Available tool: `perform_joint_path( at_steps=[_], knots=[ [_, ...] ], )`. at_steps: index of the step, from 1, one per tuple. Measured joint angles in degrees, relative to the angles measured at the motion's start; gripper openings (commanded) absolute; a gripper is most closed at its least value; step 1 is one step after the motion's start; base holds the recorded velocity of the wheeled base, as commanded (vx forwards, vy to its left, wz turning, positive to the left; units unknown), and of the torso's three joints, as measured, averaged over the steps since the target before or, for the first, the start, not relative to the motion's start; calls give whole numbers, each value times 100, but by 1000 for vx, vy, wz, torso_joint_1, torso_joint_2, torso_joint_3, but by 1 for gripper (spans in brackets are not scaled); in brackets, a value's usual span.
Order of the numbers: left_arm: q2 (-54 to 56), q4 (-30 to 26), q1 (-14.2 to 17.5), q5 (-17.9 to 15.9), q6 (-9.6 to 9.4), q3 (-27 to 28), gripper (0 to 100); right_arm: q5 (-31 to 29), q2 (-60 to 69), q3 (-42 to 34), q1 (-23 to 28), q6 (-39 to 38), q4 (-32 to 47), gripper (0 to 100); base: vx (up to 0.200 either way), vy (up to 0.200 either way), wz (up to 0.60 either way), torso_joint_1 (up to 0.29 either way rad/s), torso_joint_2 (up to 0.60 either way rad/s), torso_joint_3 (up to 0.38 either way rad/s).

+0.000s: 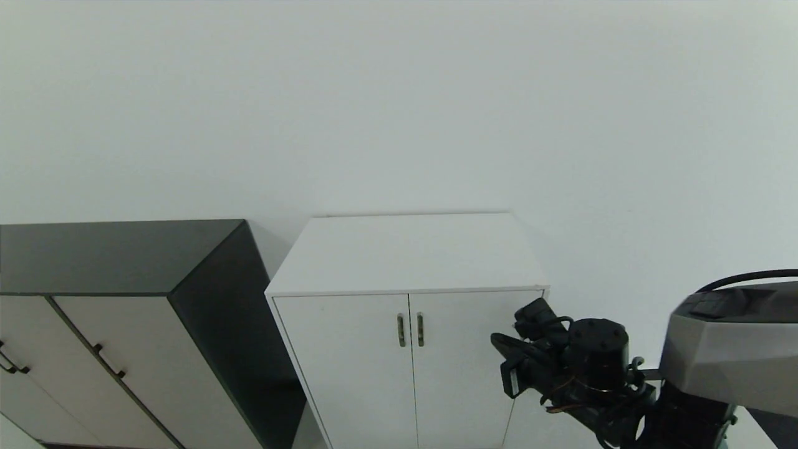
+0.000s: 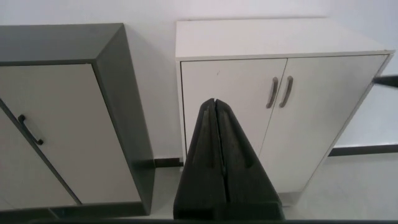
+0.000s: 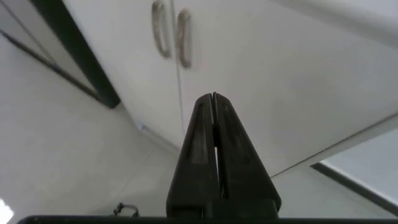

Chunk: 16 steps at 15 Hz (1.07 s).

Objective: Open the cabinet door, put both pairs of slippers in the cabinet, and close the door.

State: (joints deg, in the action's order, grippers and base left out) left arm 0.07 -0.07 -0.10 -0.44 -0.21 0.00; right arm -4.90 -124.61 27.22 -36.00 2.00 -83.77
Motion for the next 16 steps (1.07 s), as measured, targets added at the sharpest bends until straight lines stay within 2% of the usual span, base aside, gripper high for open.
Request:
perform_joint_path(
  at_steps=[5, 10, 13, 16],
  knots=[
    [0, -2, 2, 0, -6, 0, 0, -1387, 1378, -1161, 511, 38, 271, 0, 0, 0, 0, 0, 0, 0],
    [0, -2, 0, 0, -6, 0, 0, -1612, 2658, -2464, 1258, 29, 328, 0, 0, 0, 0, 0, 0, 0],
    [0, -2, 2, 4, 2, 0, 0, -1652, 3252, -2689, 1693, -30, 1067, 0, 0, 0, 0, 0, 0, 0],
    [0, -2, 0, 4, 2, 0, 0, -1601, 3947, -2720, 1844, -301, 2482, 0, 0, 0, 0, 0, 0, 0]
  ],
)
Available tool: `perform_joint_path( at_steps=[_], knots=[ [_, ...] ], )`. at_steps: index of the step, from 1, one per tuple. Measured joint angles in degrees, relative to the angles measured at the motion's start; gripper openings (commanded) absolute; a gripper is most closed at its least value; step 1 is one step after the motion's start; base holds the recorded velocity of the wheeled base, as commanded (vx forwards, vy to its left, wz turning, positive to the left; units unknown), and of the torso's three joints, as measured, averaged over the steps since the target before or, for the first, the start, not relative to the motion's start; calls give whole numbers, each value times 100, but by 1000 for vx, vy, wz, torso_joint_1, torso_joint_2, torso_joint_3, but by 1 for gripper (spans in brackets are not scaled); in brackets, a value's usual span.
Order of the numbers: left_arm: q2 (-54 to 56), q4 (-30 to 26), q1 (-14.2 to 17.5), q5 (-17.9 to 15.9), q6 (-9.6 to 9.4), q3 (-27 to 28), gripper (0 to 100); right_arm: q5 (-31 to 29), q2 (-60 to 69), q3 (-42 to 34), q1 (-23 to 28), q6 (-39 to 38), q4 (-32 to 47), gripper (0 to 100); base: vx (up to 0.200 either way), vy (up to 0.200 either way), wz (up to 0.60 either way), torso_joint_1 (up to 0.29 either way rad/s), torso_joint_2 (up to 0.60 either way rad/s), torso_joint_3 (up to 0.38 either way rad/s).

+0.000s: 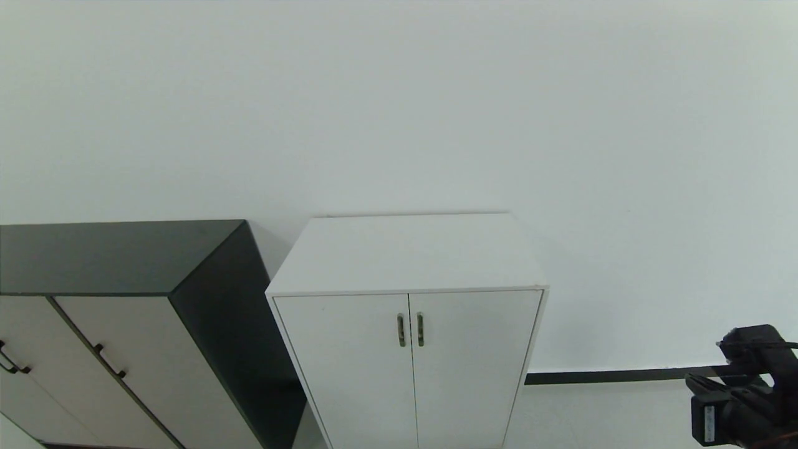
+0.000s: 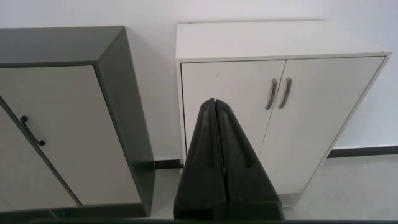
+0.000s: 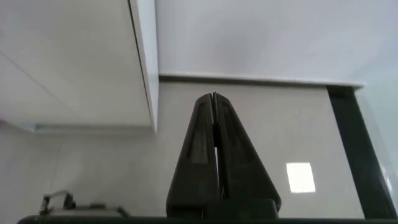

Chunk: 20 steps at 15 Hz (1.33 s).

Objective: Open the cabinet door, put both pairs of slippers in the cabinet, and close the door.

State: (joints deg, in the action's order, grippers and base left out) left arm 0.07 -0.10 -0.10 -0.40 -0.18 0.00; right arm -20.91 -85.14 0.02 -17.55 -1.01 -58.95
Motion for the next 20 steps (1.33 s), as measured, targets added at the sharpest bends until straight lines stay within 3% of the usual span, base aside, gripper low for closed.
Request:
perform_joint_path(
  at_steps=[6, 14, 17, 20],
  knots=[
    [0, 0, 0, -2, 0, 0, 0, 407, 1838, -2, 26, -249, 2236, 0, 0, 0, 0, 0, 0, 0],
    [0, 0, 2, -11, -6, 0, 0, 1310, 6398, 149, 22, -218, 5680, 0, 0, 0, 0, 0, 0, 0],
    [0, 0, 0, -11, -9, 0, 0, 1793, 7263, 60, 100, 63, 5931, 0, 0, 0, 0, 0, 0, 0],
    [0, 0, 0, -6, 2, 0, 0, 1846, 7530, 9, 210, 117, 5911, 0, 0, 0, 0, 0, 0, 0]
  ],
)
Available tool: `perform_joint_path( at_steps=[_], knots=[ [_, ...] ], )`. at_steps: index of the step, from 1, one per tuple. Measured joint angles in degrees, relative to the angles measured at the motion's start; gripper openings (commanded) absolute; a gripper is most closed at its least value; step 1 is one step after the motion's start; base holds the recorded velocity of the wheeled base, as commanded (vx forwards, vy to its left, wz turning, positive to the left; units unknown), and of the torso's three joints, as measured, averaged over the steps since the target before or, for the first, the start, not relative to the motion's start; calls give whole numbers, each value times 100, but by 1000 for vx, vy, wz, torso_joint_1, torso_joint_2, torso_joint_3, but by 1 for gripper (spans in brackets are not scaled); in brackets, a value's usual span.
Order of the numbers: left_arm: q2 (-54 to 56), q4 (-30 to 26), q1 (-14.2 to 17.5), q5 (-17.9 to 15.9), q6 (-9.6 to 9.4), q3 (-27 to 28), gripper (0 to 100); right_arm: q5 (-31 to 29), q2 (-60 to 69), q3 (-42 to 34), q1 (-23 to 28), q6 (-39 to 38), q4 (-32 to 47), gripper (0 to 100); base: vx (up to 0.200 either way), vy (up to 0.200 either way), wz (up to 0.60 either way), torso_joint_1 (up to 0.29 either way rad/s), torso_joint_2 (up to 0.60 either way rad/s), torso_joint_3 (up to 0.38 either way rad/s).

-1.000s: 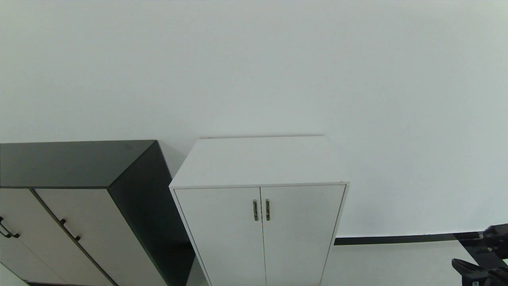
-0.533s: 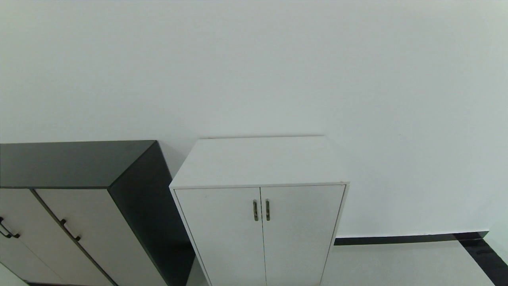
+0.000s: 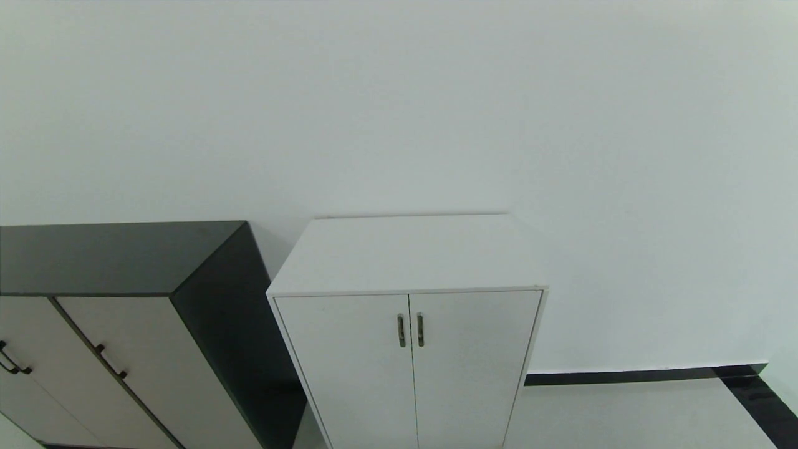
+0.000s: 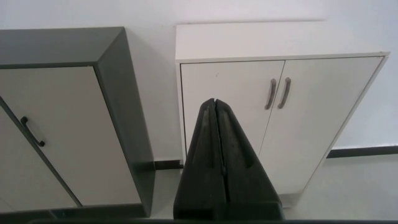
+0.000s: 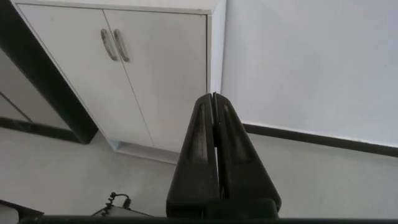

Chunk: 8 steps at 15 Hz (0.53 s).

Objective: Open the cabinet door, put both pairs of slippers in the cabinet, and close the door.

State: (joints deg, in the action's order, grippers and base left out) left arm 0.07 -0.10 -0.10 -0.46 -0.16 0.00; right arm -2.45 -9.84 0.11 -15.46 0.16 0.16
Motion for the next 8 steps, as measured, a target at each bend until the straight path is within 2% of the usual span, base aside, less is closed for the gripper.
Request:
perform_joint_path(
  at_steps=[5, 6, 8],
  knots=[
    [0, -4, 2, -32, -55, 0, 0, 5, -261, -9, 57, 140, 2, 0, 0, 0, 0, 0, 0, 0],
    [0, -1, 0, -32, -55, 0, 0, -6, -110, -9, 173, 118, 0, 0, 0, 0, 0, 0, 0, 0],
    [0, -4, -1, -32, -68, 0, 0, -37, 194, -11, 744, 79, -2, 0, 0, 0, 0, 0, 0, 0]
  ],
)
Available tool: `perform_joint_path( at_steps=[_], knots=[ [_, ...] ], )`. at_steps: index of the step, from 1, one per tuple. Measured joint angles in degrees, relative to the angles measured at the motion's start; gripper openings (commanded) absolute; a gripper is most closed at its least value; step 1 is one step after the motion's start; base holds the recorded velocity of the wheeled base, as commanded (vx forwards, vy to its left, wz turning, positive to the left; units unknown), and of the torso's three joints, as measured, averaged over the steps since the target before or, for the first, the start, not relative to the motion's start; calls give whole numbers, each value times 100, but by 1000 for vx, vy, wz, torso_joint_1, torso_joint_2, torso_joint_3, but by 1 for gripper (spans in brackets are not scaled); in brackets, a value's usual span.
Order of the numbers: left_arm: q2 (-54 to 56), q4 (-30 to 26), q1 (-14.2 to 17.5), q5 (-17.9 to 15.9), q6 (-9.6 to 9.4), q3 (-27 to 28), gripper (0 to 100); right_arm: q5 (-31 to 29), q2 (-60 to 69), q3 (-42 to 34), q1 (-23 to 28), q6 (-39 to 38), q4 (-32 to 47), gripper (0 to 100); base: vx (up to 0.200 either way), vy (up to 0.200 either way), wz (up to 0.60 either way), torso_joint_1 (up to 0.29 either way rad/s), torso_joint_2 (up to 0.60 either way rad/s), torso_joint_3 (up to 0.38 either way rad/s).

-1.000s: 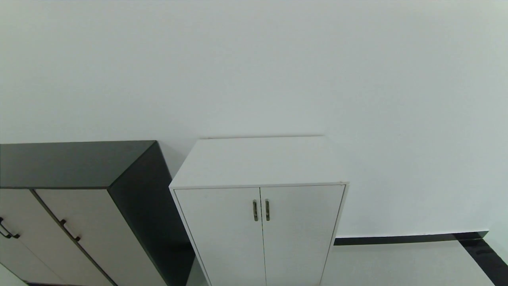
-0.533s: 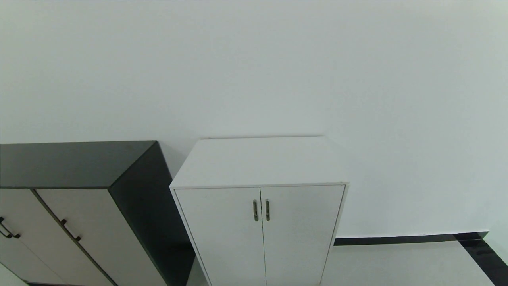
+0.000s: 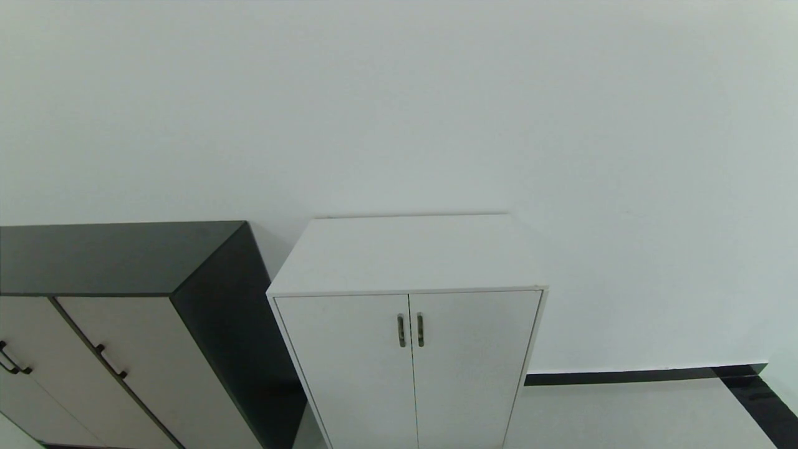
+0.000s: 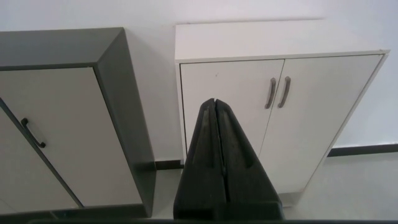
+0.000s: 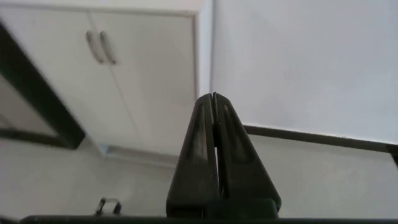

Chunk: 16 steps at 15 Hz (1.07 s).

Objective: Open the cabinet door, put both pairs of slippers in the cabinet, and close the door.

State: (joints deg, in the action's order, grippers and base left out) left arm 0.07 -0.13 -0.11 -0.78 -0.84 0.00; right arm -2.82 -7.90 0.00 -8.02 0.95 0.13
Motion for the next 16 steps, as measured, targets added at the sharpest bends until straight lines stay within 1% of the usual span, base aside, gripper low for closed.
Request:
perform_joint_path(
  at_steps=[2, 3, 4, 6, 7, 8, 9, 12, 14, 16],
  knots=[
    [0, 2, 1, 0, 0, 0, 0, -9, 129, 0, 909, -6, 2, 0, 0, 0, 0, 0, 0, 0],
    [0, 2, 1, 0, -2, 0, 0, -2, 167, 0, 1268, -33, 5, 0, 0, 0, 0, 0, 0, 0],
    [0, 0, 4, 2, 2, 0, 0, 44, 195, 0, 1467, -60, 2, 0, 0, 0, 0, 0, 0, 0],
    [0, -5, 4, 0, 2, 0, 0, 77, 226, 0, 1615, -66, 2, 0, 0, 0, 0, 0, 0, 0],
    [0, -2, 4, -1, 0, 0, 0, 126, 232, 0, 1637, -85, 2, 0, 0, 0, 0, 0, 0, 0],
    [0, -2, 0, 0, -2, 0, 0, 347, 236, 0, 1640, -95, 2, 0, 0, 0, 0, 0, 0, 0],
    [0, 0, 1, -1, -5, 0, 0, 432, 241, 0, 1537, -93, 5, 0, 0, 0, 0, 0, 0, 0],
    [0, -2, 4, -1, -2, 0, 0, 445, 385, 0, 805, -90, 5, 0, 0, 0, 0, 0, 0, 0],
    [0, -2, 4, 5, 2, 0, 0, 429, 499, 0, 723, -85, 7, 0, 0, 0, 0, 0, 0, 0],
    [0, -2, 1, 24, 5, 0, 0, 313, 658, 2, 769, -85, 5, 0, 0, 0, 0, 0, 0, 0]
  ],
)
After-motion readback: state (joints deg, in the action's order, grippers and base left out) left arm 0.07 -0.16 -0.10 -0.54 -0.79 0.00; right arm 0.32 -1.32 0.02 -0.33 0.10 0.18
